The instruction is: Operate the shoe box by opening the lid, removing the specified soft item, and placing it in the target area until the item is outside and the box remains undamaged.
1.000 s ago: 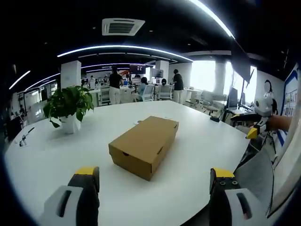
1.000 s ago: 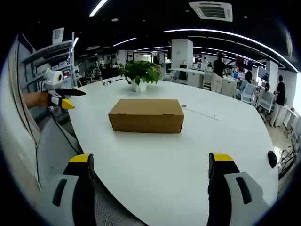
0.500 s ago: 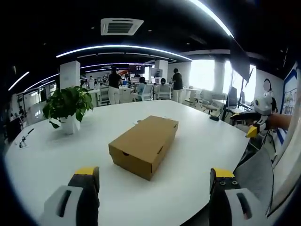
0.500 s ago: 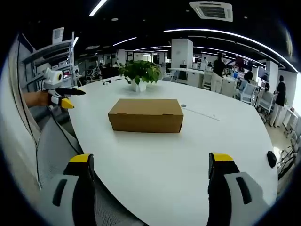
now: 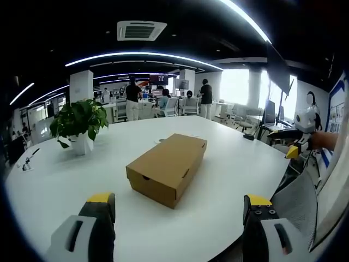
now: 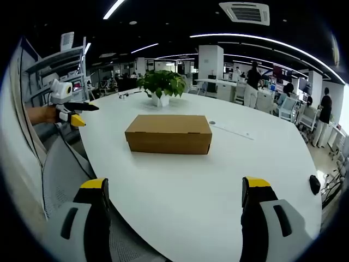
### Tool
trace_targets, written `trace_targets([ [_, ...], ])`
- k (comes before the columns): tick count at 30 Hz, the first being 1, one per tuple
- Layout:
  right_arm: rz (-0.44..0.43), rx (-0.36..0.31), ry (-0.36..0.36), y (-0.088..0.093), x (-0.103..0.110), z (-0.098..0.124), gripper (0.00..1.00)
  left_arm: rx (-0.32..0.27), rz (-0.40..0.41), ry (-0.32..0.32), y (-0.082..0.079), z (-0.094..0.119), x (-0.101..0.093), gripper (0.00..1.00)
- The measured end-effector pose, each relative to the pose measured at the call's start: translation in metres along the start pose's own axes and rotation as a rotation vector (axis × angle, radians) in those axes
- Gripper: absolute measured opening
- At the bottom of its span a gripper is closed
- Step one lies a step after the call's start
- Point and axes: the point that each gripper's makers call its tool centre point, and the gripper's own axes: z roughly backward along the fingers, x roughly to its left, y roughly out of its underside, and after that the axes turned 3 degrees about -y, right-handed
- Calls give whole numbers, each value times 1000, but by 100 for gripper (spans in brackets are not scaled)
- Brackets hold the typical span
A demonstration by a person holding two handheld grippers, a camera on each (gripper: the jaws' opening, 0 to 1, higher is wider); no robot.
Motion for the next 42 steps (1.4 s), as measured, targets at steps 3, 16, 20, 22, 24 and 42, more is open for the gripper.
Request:
trace_targets([
  [3,1,2,0,0,0,0,96,0,-1,1,0,0,0,100],
  [16,-2,0,3,0,0,1,96,-1,-1,4,-1,-1,0,100],
  [20,-1,2,2,0,0,1,96,-1,-2,3,-1,-1,1,100],
  [22,0,2,1,0,1,1,96,0,-3,2,-1,-2,1,100],
  [24,1,5,0,0,0,2,96,4,-6,-2,-1,-2,2,100],
  [42,22,25,-34,-1,-6,-5,96,24,4,-34,3,-5,9,100],
])
